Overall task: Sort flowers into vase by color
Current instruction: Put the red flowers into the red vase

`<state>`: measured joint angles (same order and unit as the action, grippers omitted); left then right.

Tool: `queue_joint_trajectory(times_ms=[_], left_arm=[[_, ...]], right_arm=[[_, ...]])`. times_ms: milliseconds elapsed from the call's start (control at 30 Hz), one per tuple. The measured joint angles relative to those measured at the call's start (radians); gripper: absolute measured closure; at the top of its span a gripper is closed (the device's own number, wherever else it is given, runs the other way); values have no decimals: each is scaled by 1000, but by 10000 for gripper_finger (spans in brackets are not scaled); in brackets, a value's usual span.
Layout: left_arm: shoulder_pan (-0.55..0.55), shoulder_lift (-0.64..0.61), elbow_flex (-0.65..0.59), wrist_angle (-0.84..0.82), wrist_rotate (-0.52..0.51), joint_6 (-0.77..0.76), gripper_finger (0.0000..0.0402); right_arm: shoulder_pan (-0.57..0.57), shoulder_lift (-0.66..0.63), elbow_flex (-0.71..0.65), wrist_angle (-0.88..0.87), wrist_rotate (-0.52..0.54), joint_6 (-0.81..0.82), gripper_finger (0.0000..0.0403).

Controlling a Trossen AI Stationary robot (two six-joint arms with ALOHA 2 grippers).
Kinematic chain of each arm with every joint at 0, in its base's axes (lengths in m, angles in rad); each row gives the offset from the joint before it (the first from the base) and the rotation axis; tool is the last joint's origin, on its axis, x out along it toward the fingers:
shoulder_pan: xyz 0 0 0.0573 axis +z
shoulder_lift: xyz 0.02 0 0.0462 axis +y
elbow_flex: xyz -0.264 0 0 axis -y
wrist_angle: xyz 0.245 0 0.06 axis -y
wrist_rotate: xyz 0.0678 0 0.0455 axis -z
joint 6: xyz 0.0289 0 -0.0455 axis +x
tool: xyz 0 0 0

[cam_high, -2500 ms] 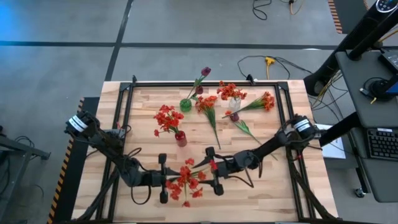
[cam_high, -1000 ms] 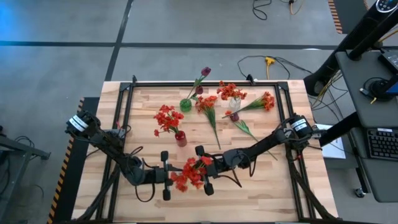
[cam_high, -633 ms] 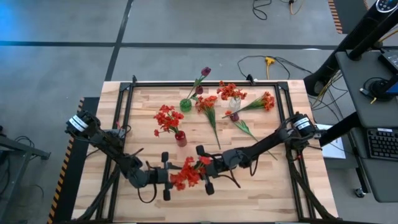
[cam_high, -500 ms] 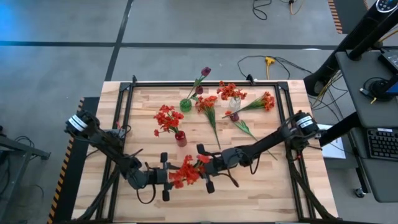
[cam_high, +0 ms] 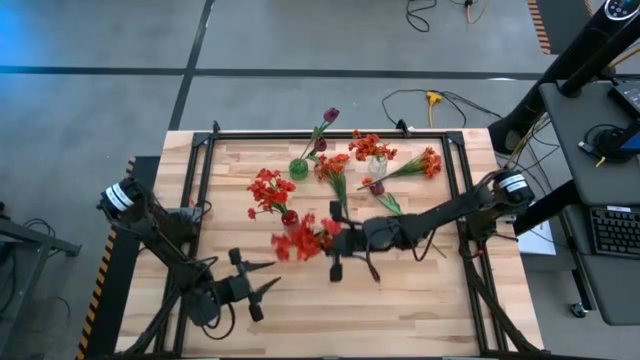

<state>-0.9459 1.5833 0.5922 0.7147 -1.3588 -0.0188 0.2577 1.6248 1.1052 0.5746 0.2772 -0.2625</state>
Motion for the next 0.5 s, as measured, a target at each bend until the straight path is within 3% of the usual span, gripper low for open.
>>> queue_joint_trajectory(times_ms=[267,500], left_arm=[[-20,0,-15,-7,63,-35,244],[-19,0,-37,-6,58,-58,267]], right_arm=[[-132,-29,1,77,-223,46,385],[-177,-20,9,119,-253,54,385]])
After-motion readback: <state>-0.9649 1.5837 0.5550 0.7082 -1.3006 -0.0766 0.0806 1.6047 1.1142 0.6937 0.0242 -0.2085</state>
